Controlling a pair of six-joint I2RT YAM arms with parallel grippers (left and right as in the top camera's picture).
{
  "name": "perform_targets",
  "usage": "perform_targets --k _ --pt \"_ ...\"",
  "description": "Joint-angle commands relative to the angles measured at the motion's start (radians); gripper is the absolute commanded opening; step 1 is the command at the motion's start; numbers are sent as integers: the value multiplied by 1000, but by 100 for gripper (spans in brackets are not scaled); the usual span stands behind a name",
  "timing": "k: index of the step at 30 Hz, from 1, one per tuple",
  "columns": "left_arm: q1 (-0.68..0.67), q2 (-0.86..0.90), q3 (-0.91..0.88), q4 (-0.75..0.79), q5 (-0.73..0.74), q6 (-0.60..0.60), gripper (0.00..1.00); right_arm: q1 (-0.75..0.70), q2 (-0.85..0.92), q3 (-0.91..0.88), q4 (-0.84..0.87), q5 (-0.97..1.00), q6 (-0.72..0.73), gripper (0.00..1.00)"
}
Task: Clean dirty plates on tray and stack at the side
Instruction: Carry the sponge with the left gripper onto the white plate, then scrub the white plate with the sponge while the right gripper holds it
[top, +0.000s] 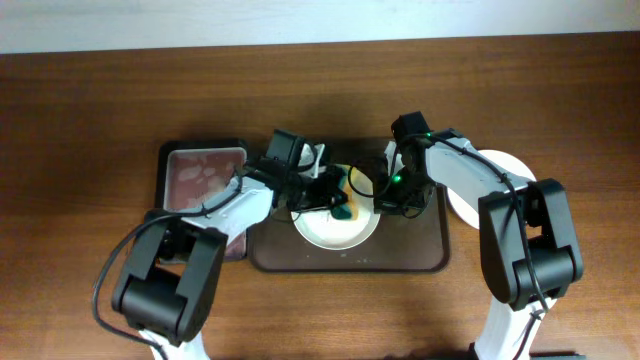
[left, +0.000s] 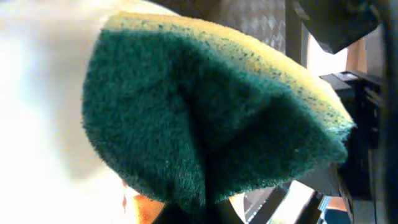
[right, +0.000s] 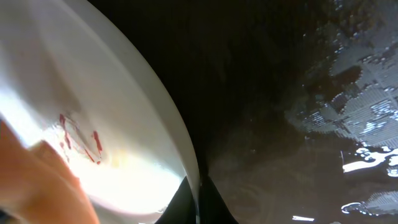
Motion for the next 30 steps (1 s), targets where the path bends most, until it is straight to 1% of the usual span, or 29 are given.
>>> perform_targets --k 1,3,4,5,6,7,10,11,12,15,16,17,18,19,22,23,24,26,29,30 --pt "-11 49 3 20 79 -53 0 5 12 -4 -3 -19 2 4" --pt "-13 64 3 -1 24 -69 0 5 12 -4 -3 -19 2 4" --pt "-13 65 3 -39 -51 -69 0 5 12 -4 -3 -19 2 4" --pt "-13 64 3 -77 -142 -69 0 5 12 -4 -3 -20 2 4" --pt "-13 64 4 -141 -307 -68 0 5 12 -4 -3 -20 2 4" --pt "-13 62 9 -187 -424 -63 0 5 12 -4 -6 -20 2 4" --pt "-13 33 49 -282 -567 16 0 5 12 -4 -10 -19 2 4" --pt "-13 6 67 -316 -637 27 0 5 12 -4 -11 -19 2 4" --pt "-13 -20 72 -334 -670 31 0 5 12 -4 -12 -19 2 4" --pt "-13 -37 72 -422 -659 18 0 5 12 -4 -26 -19 10 4" --pt "-18 -37 72 -459 -597 19 0 5 12 -4 -26 -19 10 4" --pt "-29 -37 72 -475 -505 19 0 5 12 -4 -26 -19 10 4" --pt "-40 -37 72 -469 -454 19 0 5 12 -4 -26 -19 10 4" --pt "-62 -37 72 -430 -409 19 0 6 12 -4 -26 -19 10 4" --pt "-116 -36 72 -319 -400 17 0 6 12 -4 -31 -19 9 4" --pt "-125 -32 72 -292 -401 0 0 6 12 -4 -34 -19 9 4" --pt "-127 -23 72 -267 -401 -49 0 6 12 -4 -34 -19 9 4" --pt "-126 -2 72 -230 -399 -101 0 6 12 -4 -33 -19 9 4" --pt "-129 42 72 -104 -348 -161 0 6 12 -4 -33 -19 9 4" --pt "-129 59 72 -60 -351 -167 0 6 12 -4 -34 -19 9 4"
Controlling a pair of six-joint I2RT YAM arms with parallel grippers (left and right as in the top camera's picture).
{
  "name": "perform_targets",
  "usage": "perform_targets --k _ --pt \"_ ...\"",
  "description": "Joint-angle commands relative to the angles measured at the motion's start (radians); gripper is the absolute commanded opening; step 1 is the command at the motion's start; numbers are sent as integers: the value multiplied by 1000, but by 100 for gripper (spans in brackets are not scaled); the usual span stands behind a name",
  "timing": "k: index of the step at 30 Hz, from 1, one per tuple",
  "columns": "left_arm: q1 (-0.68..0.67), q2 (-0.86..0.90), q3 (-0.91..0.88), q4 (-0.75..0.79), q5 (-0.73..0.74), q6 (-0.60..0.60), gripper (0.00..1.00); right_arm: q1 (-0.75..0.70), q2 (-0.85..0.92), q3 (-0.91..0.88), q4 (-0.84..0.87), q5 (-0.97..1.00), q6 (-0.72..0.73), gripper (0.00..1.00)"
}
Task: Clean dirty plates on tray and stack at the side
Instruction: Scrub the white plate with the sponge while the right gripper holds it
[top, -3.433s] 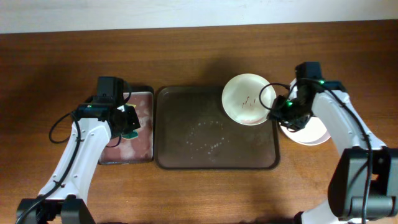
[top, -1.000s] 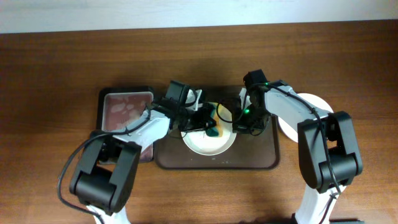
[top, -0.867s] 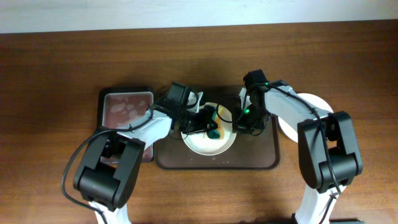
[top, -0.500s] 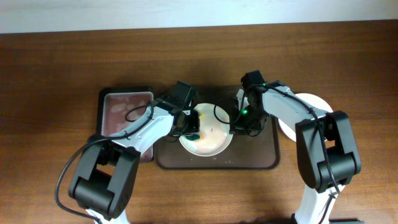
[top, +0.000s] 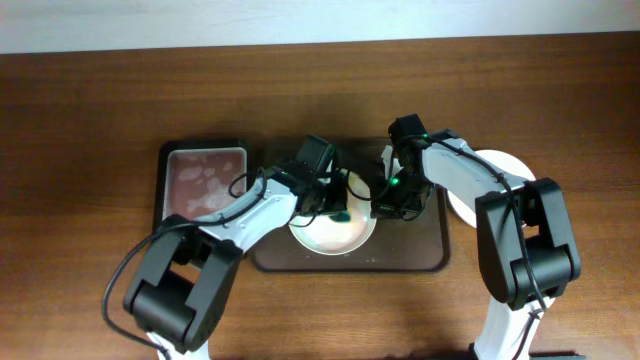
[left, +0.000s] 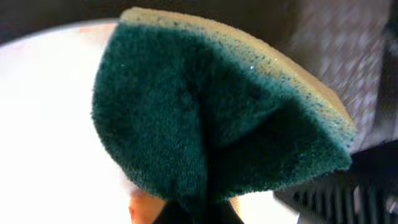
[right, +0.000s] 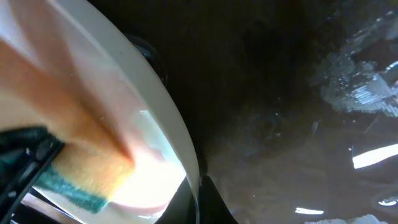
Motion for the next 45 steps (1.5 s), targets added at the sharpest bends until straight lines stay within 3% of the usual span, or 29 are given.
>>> perform_targets --k 1,4,7,12,17,22,26,28,32,34,38,42,45 --pt "-1 65 -2 99 29 -58 0 -4 5 -4 -4 13 4 4" --pt "-1 71 -1 118 -93 -57 0 -4 5 -4 -4 13 4 4" --pt "5 71 -1 13 -233 -57 0 -4 5 -4 -8 13 4 4" --pt "42 52 -1 -196 -259 -58 0 -4 5 -4 -9 13 4 4" --pt "48 -45 -1 -363 -169 -21 0 -4 5 -4 -9 13 4 4" --pt "47 -66 -1 -340 72 -5 0 -4 5 -4 -8 13 4 4" --pt "18 -49 -7 -251 76 -84 0 -4 5 -4 -8 13 4 4" --pt "9 -19 -7 -209 30 -106 0 -4 5 -4 -8 13 4 4" --pt "38 -4 -7 -176 -303 -106 0 -4 5 -4 -12 13 4 4" --pt "83 -5 -6 -170 -337 -106 0 -4 5 -4 -15 13 4 4" --pt "162 -8 -5 -291 -191 -66 0 -4 5 -4 -17 13 5 4" --pt "181 -131 -4 -340 52 177 0 -4 5 -4 -36 136 37 4" --pt "192 -290 -4 -375 25 225 0 -4 5 -3 -23 171 33 4"
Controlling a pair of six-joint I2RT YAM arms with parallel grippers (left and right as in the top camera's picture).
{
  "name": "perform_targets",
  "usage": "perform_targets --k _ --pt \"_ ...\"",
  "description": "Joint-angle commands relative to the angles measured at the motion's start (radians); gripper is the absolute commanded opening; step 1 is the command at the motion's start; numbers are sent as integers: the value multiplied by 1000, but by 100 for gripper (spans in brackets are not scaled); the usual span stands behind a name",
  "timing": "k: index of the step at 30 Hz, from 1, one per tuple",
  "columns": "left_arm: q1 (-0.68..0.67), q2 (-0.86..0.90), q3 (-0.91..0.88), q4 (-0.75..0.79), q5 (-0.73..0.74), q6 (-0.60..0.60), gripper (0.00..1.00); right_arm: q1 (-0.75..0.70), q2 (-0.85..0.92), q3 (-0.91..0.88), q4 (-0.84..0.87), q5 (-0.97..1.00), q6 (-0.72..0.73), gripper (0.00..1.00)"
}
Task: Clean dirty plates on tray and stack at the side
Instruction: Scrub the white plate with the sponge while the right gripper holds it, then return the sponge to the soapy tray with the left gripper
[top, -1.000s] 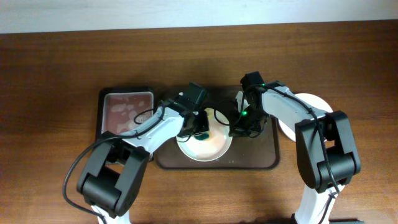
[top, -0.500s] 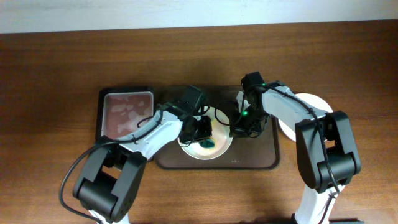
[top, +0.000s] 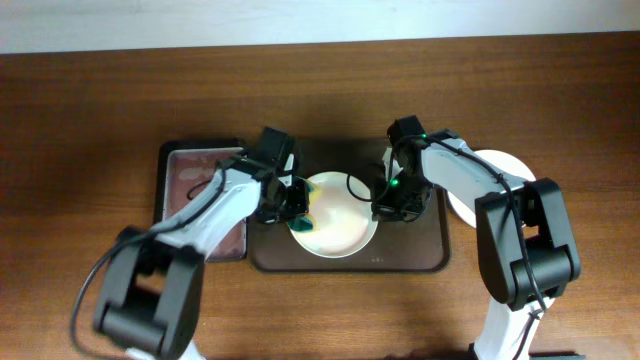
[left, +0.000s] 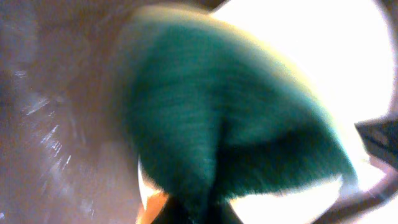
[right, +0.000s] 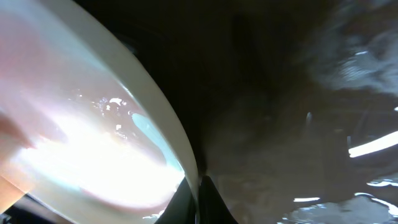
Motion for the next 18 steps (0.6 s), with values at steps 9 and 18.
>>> perform_targets --k 9,18 --pt "286 -284 2 -162 -202 195 0 -8 -47 103 -68 283 -6 4" --pt "434 -218 0 -158 -249 250 0 38 -385 115 -143 652 -14 4"
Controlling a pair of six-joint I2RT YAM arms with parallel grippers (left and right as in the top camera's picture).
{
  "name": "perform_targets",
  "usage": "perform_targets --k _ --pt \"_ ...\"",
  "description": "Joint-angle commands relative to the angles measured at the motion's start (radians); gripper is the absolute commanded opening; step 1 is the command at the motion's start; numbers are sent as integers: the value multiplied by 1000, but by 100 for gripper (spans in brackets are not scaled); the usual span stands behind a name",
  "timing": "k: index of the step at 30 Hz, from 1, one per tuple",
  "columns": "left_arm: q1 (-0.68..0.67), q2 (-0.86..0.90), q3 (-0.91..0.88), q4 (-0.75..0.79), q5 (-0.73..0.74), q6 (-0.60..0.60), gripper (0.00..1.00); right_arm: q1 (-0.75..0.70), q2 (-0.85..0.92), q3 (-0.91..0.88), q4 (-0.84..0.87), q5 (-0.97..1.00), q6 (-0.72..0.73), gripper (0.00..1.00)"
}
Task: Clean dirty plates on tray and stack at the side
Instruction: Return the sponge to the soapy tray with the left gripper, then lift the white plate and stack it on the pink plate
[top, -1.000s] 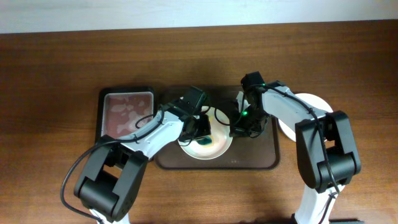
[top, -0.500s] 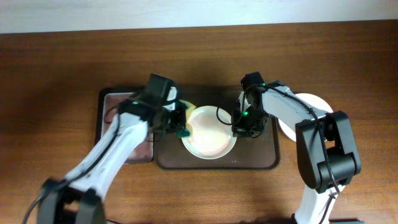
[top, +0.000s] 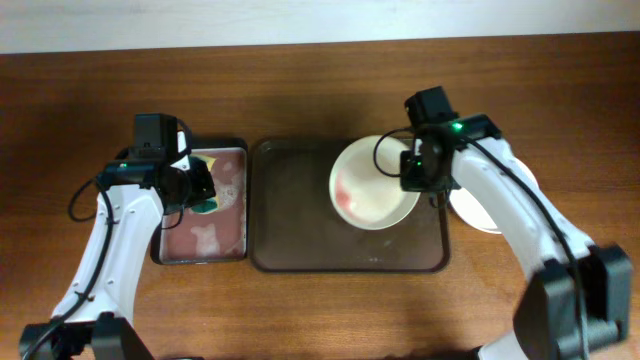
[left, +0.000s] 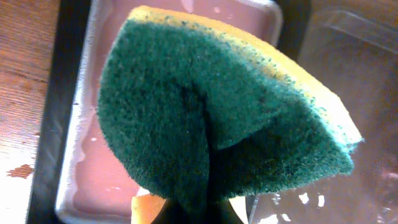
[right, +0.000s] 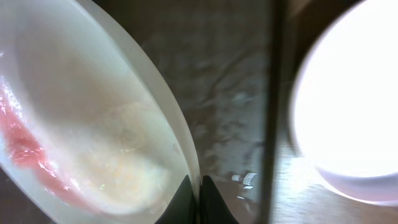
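Observation:
A white plate with a red smear on its left inside hangs tilted over the right half of the brown tray. My right gripper is shut on its right rim; the right wrist view shows the pinched rim and the gripper. My left gripper is shut on a folded green and yellow sponge, held over the basin of pink water to the left of the tray. In the left wrist view the sponge hides most of the gripper.
A clean white plate lies on the wooden table right of the tray, partly under my right arm, and shows bright in the right wrist view. The tray's raised right edge runs between the two plates.
My left gripper has moved with the sponge from the plate's left edge to over the pink basin. My right gripper has moved the plate rightward and farther back over the tray.
The sponge was pressed on the plate's right part while my right gripper held the rim. Then it lay at the plate's middle, then at its left edge. Now the sponge is over the basin and the plate, still smeared red, has shifted right.

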Motion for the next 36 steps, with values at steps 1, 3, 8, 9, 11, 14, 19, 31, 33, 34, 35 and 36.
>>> perform_targets --k 1,3,8,9,11,14,19,31,33,34,35,36 --pt "19 61 -2 5 -13 76 0 61 -116 23 -9 238 -10 4" --pt "19 121 -2 6 -13 91 0 135 -144 23 -8 375 -9 4" --pt "19 227 -2 18 -13 91 0 338 -142 23 26 655 -9 4" --pt "19 238 -2 22 -13 91 0 379 -142 23 37 704 -9 4" --pt "19 245 -2 26 -13 90 0 441 -142 23 46 783 -9 4" --pt "19 245 -2 26 -13 90 0 507 -142 23 59 893 -9 4" --pt "19 245 -2 26 -13 90 0 534 -142 23 70 916 -8 4" --pt "19 245 -2 26 -13 90 0 539 -131 23 80 1278 -10 4" --pt "19 245 -2 26 -13 90 0 551 -130 23 78 1278 -9 4" --pt "19 245 -2 26 -13 90 0 553 -130 23 78 1278 -9 4" --pt "19 245 -2 26 -13 90 0 554 -130 23 78 1278 -9 4" --pt "19 245 -2 26 -13 90 0 554 -130 23 78 1278 -9 4"
